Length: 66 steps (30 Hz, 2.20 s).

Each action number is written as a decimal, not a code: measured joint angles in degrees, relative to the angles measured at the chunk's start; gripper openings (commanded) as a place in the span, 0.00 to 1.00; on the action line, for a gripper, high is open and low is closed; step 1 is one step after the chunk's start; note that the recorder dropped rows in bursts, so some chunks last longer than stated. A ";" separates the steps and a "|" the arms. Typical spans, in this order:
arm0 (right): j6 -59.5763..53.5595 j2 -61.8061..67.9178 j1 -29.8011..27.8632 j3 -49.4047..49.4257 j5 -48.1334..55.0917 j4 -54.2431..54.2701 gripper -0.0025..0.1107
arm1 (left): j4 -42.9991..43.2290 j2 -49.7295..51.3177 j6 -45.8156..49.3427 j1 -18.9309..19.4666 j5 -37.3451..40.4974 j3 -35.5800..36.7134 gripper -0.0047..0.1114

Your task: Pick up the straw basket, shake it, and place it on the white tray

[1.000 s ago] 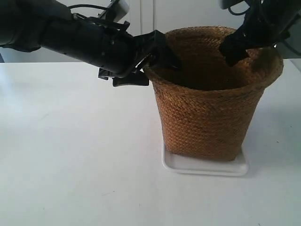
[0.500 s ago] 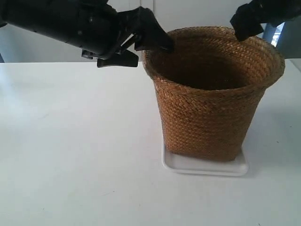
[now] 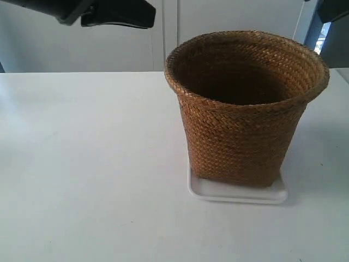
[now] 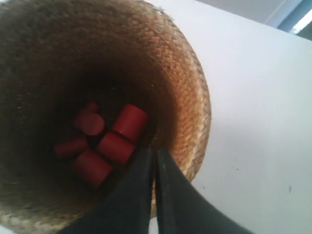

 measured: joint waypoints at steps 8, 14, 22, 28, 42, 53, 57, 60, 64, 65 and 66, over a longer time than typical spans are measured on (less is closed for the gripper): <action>0.20 -23.79 0.00 20.34 -9.17 4.65 0.02 | 4.62 -14.94 -0.68 0.00 -0.64 11.81 0.04; 0.20 -47.91 0.00 39.45 -13.65 4.96 0.02 | 5.20 -30.25 -0.81 0.00 -6.48 28.84 0.04; 0.20 -68.77 0.00 57.08 -14.84 5.10 0.02 | 8.36 -40.75 -0.85 0.00 -13.73 47.78 0.04; 0.20 -73.88 0.00 60.65 -15.15 5.10 0.02 | 8.61 -40.98 -0.94 0.00 -16.69 51.90 0.04; 0.20 -74.96 0.00 60.65 -15.73 5.21 0.02 | 8.61 -40.98 -0.94 0.00 -17.51 51.90 0.04; 0.20 -74.96 0.00 60.65 -15.73 5.21 0.02 | 8.61 -41.57 -1.06 0.00 -17.51 51.90 0.04; 0.20 -74.96 0.00 60.65 -15.73 5.21 0.02 | 9.81 -44.20 1.84 0.00 -20.18 53.20 0.04; 0.20 -74.96 0.00 60.65 -15.73 5.33 0.02 | 10.71 -46.18 6.24 0.13 -27.04 56.96 0.04; 0.20 -74.96 0.00 60.65 -15.73 5.33 0.02 | 11.24 -50.30 8.37 1.58 -36.90 64.70 0.04; 0.20 -74.96 0.00 60.65 -15.73 5.33 0.02 | 11.24 -51.26 8.49 1.82 -38.93 66.21 0.04; 0.20 -74.96 0.00 60.65 -15.73 5.33 0.02 | 11.24 -52.52 8.58 1.81 -41.30 68.02 0.04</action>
